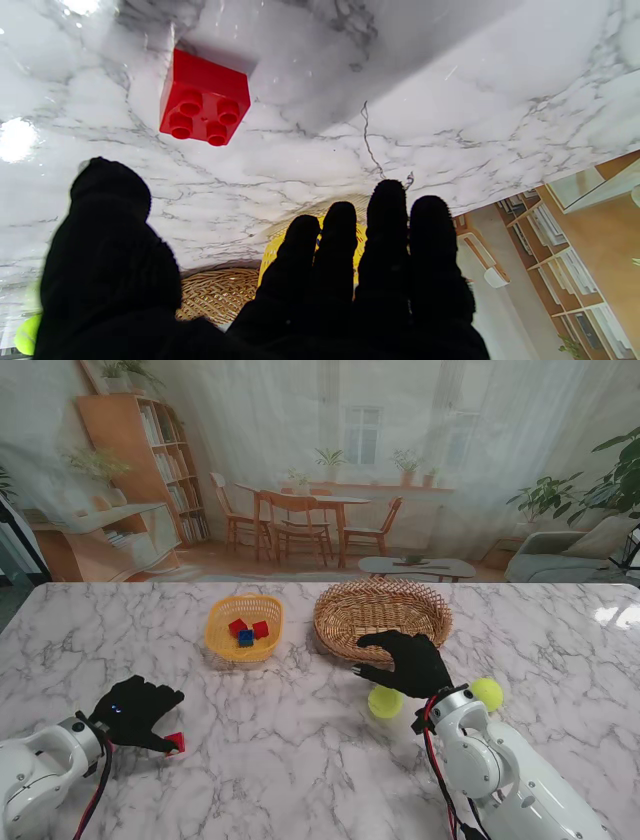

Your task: Sort the blocks and the balls into two baskets

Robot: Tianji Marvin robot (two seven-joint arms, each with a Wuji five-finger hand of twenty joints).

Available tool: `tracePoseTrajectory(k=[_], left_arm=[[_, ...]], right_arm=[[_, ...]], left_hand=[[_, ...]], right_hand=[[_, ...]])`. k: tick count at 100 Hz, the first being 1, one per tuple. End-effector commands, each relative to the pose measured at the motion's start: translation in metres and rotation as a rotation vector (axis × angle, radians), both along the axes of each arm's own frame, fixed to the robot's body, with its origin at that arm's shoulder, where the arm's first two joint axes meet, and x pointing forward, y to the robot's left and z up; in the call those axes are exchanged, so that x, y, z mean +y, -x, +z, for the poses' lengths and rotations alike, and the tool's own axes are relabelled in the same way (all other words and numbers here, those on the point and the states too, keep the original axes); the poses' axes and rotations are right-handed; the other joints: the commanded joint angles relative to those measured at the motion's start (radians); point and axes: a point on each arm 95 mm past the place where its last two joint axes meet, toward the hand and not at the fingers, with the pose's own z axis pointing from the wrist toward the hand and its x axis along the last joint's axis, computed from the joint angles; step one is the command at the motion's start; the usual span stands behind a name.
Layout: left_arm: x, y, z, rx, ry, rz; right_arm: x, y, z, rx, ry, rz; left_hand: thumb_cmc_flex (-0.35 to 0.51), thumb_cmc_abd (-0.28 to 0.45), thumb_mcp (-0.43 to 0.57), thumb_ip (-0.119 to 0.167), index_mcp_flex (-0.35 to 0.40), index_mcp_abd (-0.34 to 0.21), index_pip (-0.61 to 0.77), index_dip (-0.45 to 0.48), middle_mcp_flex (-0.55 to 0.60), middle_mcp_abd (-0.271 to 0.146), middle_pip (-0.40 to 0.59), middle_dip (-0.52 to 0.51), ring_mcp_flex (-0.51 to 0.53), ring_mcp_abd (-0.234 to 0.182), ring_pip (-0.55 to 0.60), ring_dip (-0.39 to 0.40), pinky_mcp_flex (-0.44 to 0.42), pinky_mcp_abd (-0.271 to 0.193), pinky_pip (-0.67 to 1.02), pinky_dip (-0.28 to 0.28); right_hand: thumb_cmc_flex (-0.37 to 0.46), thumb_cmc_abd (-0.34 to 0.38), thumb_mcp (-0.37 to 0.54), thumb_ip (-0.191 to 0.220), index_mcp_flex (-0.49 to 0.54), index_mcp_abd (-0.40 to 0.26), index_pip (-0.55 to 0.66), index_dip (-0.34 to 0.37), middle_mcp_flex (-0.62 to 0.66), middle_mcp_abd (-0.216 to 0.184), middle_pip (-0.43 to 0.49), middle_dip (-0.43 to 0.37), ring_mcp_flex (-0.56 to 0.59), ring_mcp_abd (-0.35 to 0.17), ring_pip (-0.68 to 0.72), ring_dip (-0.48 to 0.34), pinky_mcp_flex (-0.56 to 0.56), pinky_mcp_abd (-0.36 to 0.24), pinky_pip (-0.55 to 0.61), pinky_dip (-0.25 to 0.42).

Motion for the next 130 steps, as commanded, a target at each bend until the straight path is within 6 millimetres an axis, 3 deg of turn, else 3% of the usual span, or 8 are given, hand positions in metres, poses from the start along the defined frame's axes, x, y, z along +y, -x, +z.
tracePoseTrajectory(k=[1,53,78,107,130], left_arm=[[0.0,0.003,-0.009,0.031,-0.009,0.008],[-0.001,0.005,-0.033,0.076,-0.041,0.04],[0.001,0.003,-0.037,0.076,-0.054,0.055],[-0.001,0.002,-0.039,0.094,-0.041,0.065],[-0.002,0.001,-0.039,0.105,-0.03,0.067]], right_arm=[[0.0,0.001,-0.001,0.001,0.001,-0.002],[0.0,0.001,-0.002,-0.003,0.008,-0.003],[-0.001,0.001,-0.002,-0.006,0.008,-0.004],[-0.001,0.001,-0.002,-0.004,0.01,-0.003],[-0.001,0.0,-0.002,-0.004,0.01,-0.003]], left_hand=[[0.011,-0.016,-0.014,-0.029,0.032,0.009,0.013,0.016,0.017,-0.006,0.019,0.014,0.024,0.006,0.028,0.012,0.009,0.016,0.029,0.022],[0.036,-0.021,-0.008,-0.021,0.036,-0.004,0.024,0.041,0.02,-0.018,0.044,0.018,0.033,-0.002,0.037,0.029,0.015,0.01,0.045,0.022],[0.07,-0.04,0.006,-0.01,0.015,-0.046,0.145,0.164,0.04,-0.058,0.129,0.094,0.061,-0.022,0.103,0.101,0.036,0.007,0.098,0.043],[0.174,-0.026,0.068,0.012,0.127,-0.102,0.249,0.191,0.168,-0.083,0.157,0.1,0.16,-0.011,0.143,0.12,0.106,0.018,0.157,0.06],[0.259,-0.013,0.078,0.014,0.146,-0.146,0.359,0.194,0.217,-0.107,0.179,0.109,0.199,-0.016,0.17,0.133,0.137,0.013,0.197,0.058]], right_hand=[[0.02,0.036,-0.018,0.024,0.018,0.007,0.001,0.013,0.001,-0.001,-0.01,0.009,0.0,0.002,-0.007,0.013,-0.018,0.017,-0.006,0.007],[0.02,0.035,-0.018,0.024,0.019,0.008,0.002,0.013,0.0,-0.002,-0.009,0.009,0.001,0.0,-0.006,0.013,-0.017,0.017,-0.005,0.007],[0.021,0.036,-0.018,0.024,0.018,0.008,0.002,0.013,0.0,-0.001,-0.009,0.009,0.001,0.0,-0.006,0.013,-0.018,0.017,-0.006,0.007],[0.021,0.035,-0.017,0.024,0.019,0.007,0.002,0.013,-0.001,-0.001,-0.009,0.009,0.001,0.0,-0.006,0.013,-0.018,0.015,-0.005,0.007],[0.021,0.035,-0.017,0.024,0.018,0.008,0.002,0.013,0.0,-0.001,-0.009,0.009,0.0,0.001,-0.006,0.013,-0.019,0.017,-0.006,0.006]])
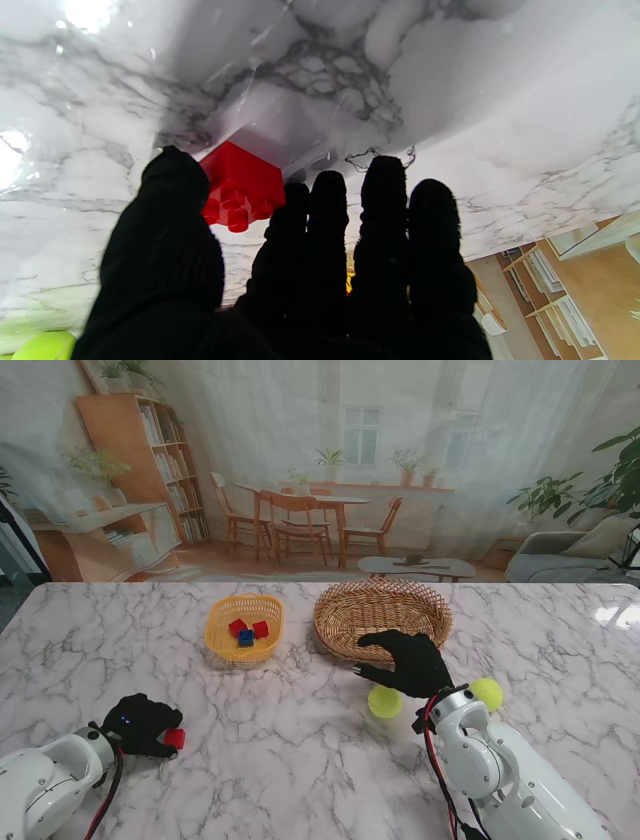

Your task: Sort the blocks and the balls into two baskets

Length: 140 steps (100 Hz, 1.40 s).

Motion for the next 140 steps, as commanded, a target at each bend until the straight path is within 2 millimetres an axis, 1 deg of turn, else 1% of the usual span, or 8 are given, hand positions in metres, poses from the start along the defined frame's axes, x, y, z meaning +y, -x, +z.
tracePoseTrajectory(k=[1,16,22,32,53,98,114,140], left_arm=[[0.0,0.002,-0.005,0.028,-0.008,0.003],[-0.001,0.001,-0.006,0.033,-0.004,0.003],[-0.001,0.001,-0.006,0.035,-0.003,0.004],[-0.001,0.001,-0.005,0.034,0.0,0.005],[-0.001,-0.001,-0.001,0.017,0.007,0.001],[0.006,-0.015,0.023,-0.055,0.01,-0.016],[0.004,-0.026,0.038,-0.083,0.011,-0.038],[-0.008,-0.052,0.078,-0.158,0.049,-0.103]], right_arm=[[0.0,0.001,-0.002,0.004,0.003,-0.002],[0.0,0.001,-0.002,0.004,0.002,-0.003],[0.0,0.001,-0.002,0.004,0.002,-0.004],[0.0,0.001,-0.002,0.005,0.002,-0.004],[0.0,0.001,-0.002,0.006,0.0,-0.004],[0.0,0.001,-0.002,0.012,-0.001,-0.004],[0.001,0.0,-0.003,0.015,0.0,-0.004],[0.001,0.0,-0.003,0.016,0.002,-0.003]], left_hand=[[0.053,-0.006,0.028,0.016,0.043,-0.049,0.056,0.022,0.034,-0.019,0.029,0.019,0.03,0.009,0.035,0.016,0.014,0.007,0.04,0.02],[0.128,-0.023,0.028,0.019,0.047,-0.081,0.113,0.03,0.056,-0.027,0.044,0.026,0.051,0.006,0.051,0.024,0.031,0.008,0.058,0.021],[0.162,-0.021,0.013,0.028,0.043,-0.092,0.152,0.012,0.07,-0.027,0.04,0.106,0.058,0.007,0.056,0.027,0.037,0.01,0.068,0.019],[0.182,-0.015,0.011,0.031,0.043,-0.096,0.17,0.001,0.087,-0.027,0.018,0.163,0.064,0.008,0.062,0.03,0.044,0.009,0.073,0.019],[0.203,0.002,0.02,0.034,0.046,-0.095,0.173,-0.004,0.098,-0.028,0.013,0.184,0.068,0.007,0.065,0.031,0.049,0.009,0.078,0.02],[0.229,0.015,0.027,0.041,0.032,-0.089,0.177,-0.002,0.108,-0.029,-0.021,0.231,0.068,0.003,0.072,0.035,0.052,0.007,0.084,0.022],[0.23,0.018,0.027,0.04,0.031,-0.09,0.176,-0.002,0.11,-0.029,-0.027,0.235,0.067,0.003,0.07,0.035,0.051,0.006,0.084,0.022],[0.23,0.02,0.026,0.04,0.031,-0.092,0.177,-0.001,0.111,-0.031,-0.033,0.241,0.067,0.002,0.07,0.035,0.05,0.005,0.083,0.022]], right_hand=[[0.021,0.035,-0.015,0.024,0.018,0.008,0.002,0.013,0.0,-0.002,-0.009,0.009,0.001,0.001,-0.006,0.013,-0.019,0.017,-0.006,0.006],[0.02,0.035,-0.016,0.024,0.018,0.008,0.002,0.013,-0.001,-0.002,-0.009,0.009,0.001,0.001,-0.005,0.013,-0.018,0.017,-0.005,0.006],[0.021,0.035,-0.015,0.024,0.018,0.009,0.002,0.013,0.0,-0.004,-0.008,0.009,0.001,0.001,-0.005,0.013,-0.018,0.017,-0.005,0.007],[0.021,0.036,-0.015,0.024,0.018,0.008,0.002,0.013,0.0,-0.004,-0.008,0.009,0.001,-0.001,-0.005,0.013,-0.018,0.016,-0.005,0.006],[0.021,0.035,-0.015,0.024,0.017,0.008,0.002,0.013,0.0,-0.003,-0.008,0.009,0.001,0.0,-0.005,0.013,-0.018,0.017,-0.005,0.007],[0.021,0.035,-0.016,0.024,0.015,0.009,0.001,0.013,0.0,-0.002,-0.008,0.009,0.0,0.0,-0.005,0.013,-0.018,0.017,-0.005,0.006],[0.022,0.035,-0.016,0.024,0.015,0.009,0.001,0.013,0.0,-0.003,-0.008,0.009,0.001,0.001,-0.005,0.013,-0.019,0.017,-0.006,0.006],[0.021,0.035,-0.016,0.024,0.015,0.009,0.001,0.013,0.0,-0.002,-0.008,0.009,0.001,0.0,-0.005,0.013,-0.019,0.016,-0.006,0.006]])
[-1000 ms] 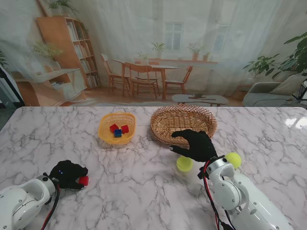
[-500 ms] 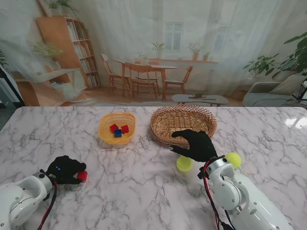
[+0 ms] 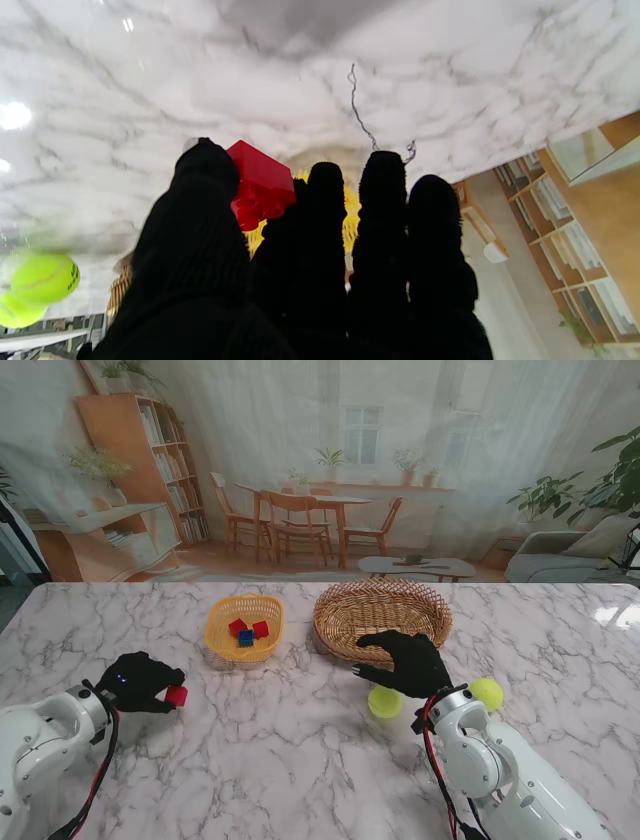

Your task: Sort the blocks and the balls into two baskets

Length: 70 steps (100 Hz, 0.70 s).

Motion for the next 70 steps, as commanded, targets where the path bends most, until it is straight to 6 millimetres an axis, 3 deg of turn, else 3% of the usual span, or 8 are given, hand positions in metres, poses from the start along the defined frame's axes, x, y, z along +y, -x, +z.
tracePoseTrajectory(k=[1,39,70], left_arm=[[-0.008,-0.013,0.023,-0.044,0.002,-0.019],[-0.038,-0.071,0.056,-0.038,0.056,0.008],[-0.068,-0.111,0.051,0.016,0.072,0.053]], right_arm=[[0.0,0.0,-0.002,0.007,0.003,-0.005],[-0.001,0.0,-0.002,0.005,0.001,-0.007],[-0.002,0.001,-0.002,0.003,-0.002,-0.009]], left_hand=[[0.1,0.041,0.042,0.039,0.022,-0.073,0.076,0.018,0.03,-0.009,-0.02,0.014,0.028,0.009,0.027,0.013,0.009,0.002,0.038,0.021],[0.103,0.048,0.041,0.039,0.018,-0.073,0.07,0.015,0.025,-0.007,-0.025,0.014,0.024,0.006,0.023,0.011,0.008,-0.002,0.036,0.021],[0.102,0.049,0.039,0.039,0.011,-0.073,0.07,0.015,0.018,-0.009,-0.026,0.015,0.021,0.005,0.023,0.011,0.005,-0.005,0.036,0.022]], right_hand=[[0.021,0.035,-0.016,0.024,0.014,0.008,0.001,0.013,0.001,-0.002,-0.008,0.009,0.001,0.0,-0.005,0.013,-0.019,0.016,-0.006,0.006],[0.021,0.035,-0.016,0.024,0.014,0.009,0.001,0.013,0.0,-0.004,-0.008,0.009,0.001,0.0,-0.005,0.013,-0.018,0.016,-0.006,0.007],[0.021,0.035,-0.015,0.024,0.013,0.007,0.001,0.013,0.001,-0.002,-0.007,0.009,0.001,0.0,-0.005,0.013,-0.018,0.017,-0.005,0.007]])
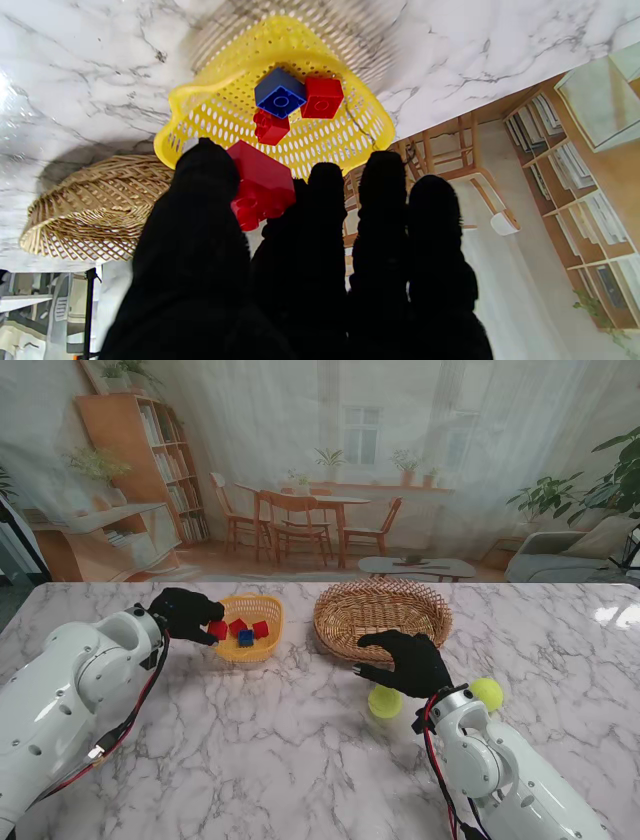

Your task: Sort the blocks and the balls into two baskets

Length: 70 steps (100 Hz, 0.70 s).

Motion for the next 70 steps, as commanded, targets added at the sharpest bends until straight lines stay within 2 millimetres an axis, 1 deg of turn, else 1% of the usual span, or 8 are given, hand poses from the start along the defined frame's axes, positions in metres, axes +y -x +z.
tracePoseTrajectory(k=[1,21,36,53,64,67,69,70], left_arm=[[-0.007,-0.008,-0.002,0.02,0.004,0.002],[-0.022,-0.029,-0.011,0.024,0.015,0.028],[-0.029,-0.042,-0.016,0.034,-0.005,0.052],[-0.032,-0.048,-0.021,0.044,-0.013,0.064],[-0.03,-0.049,-0.022,0.046,-0.033,0.062],[-0.029,-0.049,-0.022,0.047,-0.034,0.066],[-0.028,-0.049,-0.022,0.047,-0.035,0.068],[-0.028,-0.049,-0.022,0.048,-0.036,0.07]], right_arm=[[0.0,0.001,-0.002,0.004,-0.001,-0.006],[-0.001,0.001,-0.002,0.004,-0.001,-0.006],[-0.001,0.001,-0.002,0.006,0.0,-0.005],[-0.001,0.001,-0.002,0.005,-0.001,-0.007],[-0.001,0.001,-0.002,0.004,-0.002,-0.008],[-0.001,0.001,-0.002,0.004,-0.002,-0.008],[-0.001,0.001,-0.002,0.004,-0.002,-0.009],[-0.001,0.001,-0.002,0.004,-0.002,-0.009]], left_hand=[[0.102,0.049,0.039,0.039,0.012,-0.073,0.07,0.015,0.018,-0.009,-0.013,0.015,0.021,0.006,0.023,0.011,0.005,-0.004,0.037,0.022],[0.101,0.053,0.038,0.039,0.002,-0.073,0.071,0.014,0.008,-0.011,-0.012,0.014,0.011,0.003,0.024,0.012,-0.002,-0.007,0.038,0.023],[0.1,0.057,0.037,0.038,-0.004,-0.072,0.071,0.012,0.0,-0.012,-0.011,0.012,0.006,0.002,0.022,0.011,-0.007,-0.01,0.036,0.022],[0.098,0.062,0.036,0.038,-0.009,-0.07,0.072,0.008,-0.007,-0.012,-0.008,0.006,0.001,0.001,0.02,0.009,-0.011,-0.011,0.034,0.021],[0.086,0.066,0.029,0.035,-0.016,-0.07,0.069,0.003,-0.018,-0.011,-0.007,-0.001,-0.003,-0.001,0.017,0.006,-0.013,-0.012,0.032,0.02],[0.065,0.067,0.017,0.034,-0.02,-0.061,0.063,-0.003,-0.043,-0.006,0.034,-0.06,-0.008,0.002,0.015,0.002,-0.019,-0.008,0.026,0.019],[0.04,0.068,0.013,0.031,-0.019,-0.056,0.047,0.0,-0.059,-0.003,0.061,-0.155,-0.013,0.003,0.013,0.001,-0.022,-0.008,0.024,0.02],[0.027,0.07,0.011,0.03,-0.019,-0.049,0.037,-0.002,-0.065,0.0,0.066,-0.183,-0.015,0.004,0.012,0.0,-0.025,-0.006,0.022,0.021]], right_hand=[[0.021,0.035,-0.015,0.024,0.013,0.008,0.001,0.013,0.0,-0.002,-0.008,0.009,0.001,0.001,-0.005,0.013,-0.018,0.017,-0.005,0.007],[0.021,0.035,-0.015,0.024,0.015,0.009,0.002,0.013,0.0,-0.002,-0.008,0.009,0.0,0.002,-0.005,0.013,-0.019,0.016,-0.006,0.007],[0.021,0.035,-0.015,0.024,0.015,0.008,0.002,0.013,0.0,-0.003,-0.009,0.009,0.001,0.001,-0.005,0.013,-0.019,0.017,-0.006,0.007],[0.021,0.035,-0.015,0.024,0.015,0.008,0.002,0.013,0.001,-0.003,-0.008,0.009,0.001,0.001,-0.005,0.013,-0.019,0.016,-0.007,0.006],[0.021,0.035,-0.015,0.024,0.015,0.008,0.002,0.013,0.001,-0.002,-0.008,0.009,0.001,0.0,-0.005,0.013,-0.02,0.015,-0.007,0.006],[0.022,0.035,-0.015,0.024,0.013,0.009,0.001,0.013,0.001,-0.003,-0.008,0.009,0.001,0.0,-0.005,0.013,-0.02,0.016,-0.007,0.006],[0.02,0.035,-0.015,0.024,0.015,0.008,0.001,0.013,0.0,-0.001,-0.008,0.009,0.0,0.001,-0.006,0.013,-0.019,0.016,-0.007,0.007],[0.021,0.035,-0.015,0.024,0.015,0.008,0.001,0.013,0.001,-0.001,-0.008,0.009,0.001,0.001,-0.005,0.013,-0.019,0.016,-0.007,0.007]])
